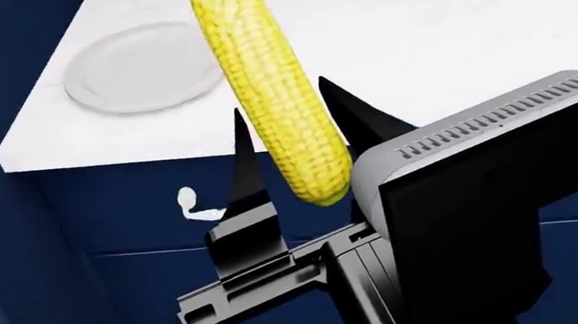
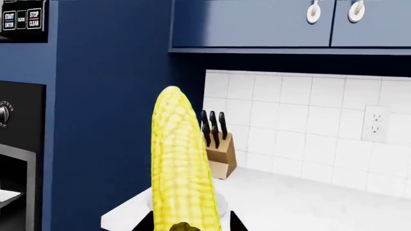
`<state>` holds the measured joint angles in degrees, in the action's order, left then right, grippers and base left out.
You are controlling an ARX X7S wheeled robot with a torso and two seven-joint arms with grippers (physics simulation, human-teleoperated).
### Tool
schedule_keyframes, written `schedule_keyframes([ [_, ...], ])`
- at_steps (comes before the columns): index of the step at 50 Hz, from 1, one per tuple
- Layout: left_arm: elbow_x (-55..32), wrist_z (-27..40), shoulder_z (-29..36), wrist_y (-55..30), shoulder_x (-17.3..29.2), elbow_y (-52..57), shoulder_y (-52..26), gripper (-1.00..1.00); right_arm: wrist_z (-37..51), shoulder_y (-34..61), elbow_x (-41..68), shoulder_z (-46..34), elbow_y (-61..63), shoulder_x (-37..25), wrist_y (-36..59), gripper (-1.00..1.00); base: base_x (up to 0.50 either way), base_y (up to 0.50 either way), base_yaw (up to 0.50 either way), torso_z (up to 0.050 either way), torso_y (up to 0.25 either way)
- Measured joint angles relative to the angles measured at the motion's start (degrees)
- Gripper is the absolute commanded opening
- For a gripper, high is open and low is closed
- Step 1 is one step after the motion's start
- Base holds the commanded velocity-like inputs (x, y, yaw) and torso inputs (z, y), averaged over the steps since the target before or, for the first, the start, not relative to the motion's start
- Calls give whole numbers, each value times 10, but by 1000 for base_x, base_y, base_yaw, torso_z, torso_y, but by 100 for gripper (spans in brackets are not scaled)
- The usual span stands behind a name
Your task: Pick the corn from the top rack in the oven and place it on the plate on the counter.
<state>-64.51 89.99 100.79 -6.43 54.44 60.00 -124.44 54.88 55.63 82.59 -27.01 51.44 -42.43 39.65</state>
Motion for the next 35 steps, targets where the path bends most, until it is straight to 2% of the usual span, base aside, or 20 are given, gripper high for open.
schedule_keyframes([
  [4,-4,0,-9,-4,-3,0,2,100,1,1,0,1,0,-1,0,-100,472,-152,0,0,0],
  [15,-12,0,-29,-13,-9,0,12,100,3,4,-3,6,6,-3,-5,-100,0,0,0,0,1],
  [20,-13,0,-35,-15,-9,0,14,100,5,3,-3,8,7,-3,-8,-100,-221,0,0,0,2],
  [35,-11,0,-40,-17,-8,0,21,100,7,2,-1,10,7,-3,-14,-100,500,-100,0,0,0],
])
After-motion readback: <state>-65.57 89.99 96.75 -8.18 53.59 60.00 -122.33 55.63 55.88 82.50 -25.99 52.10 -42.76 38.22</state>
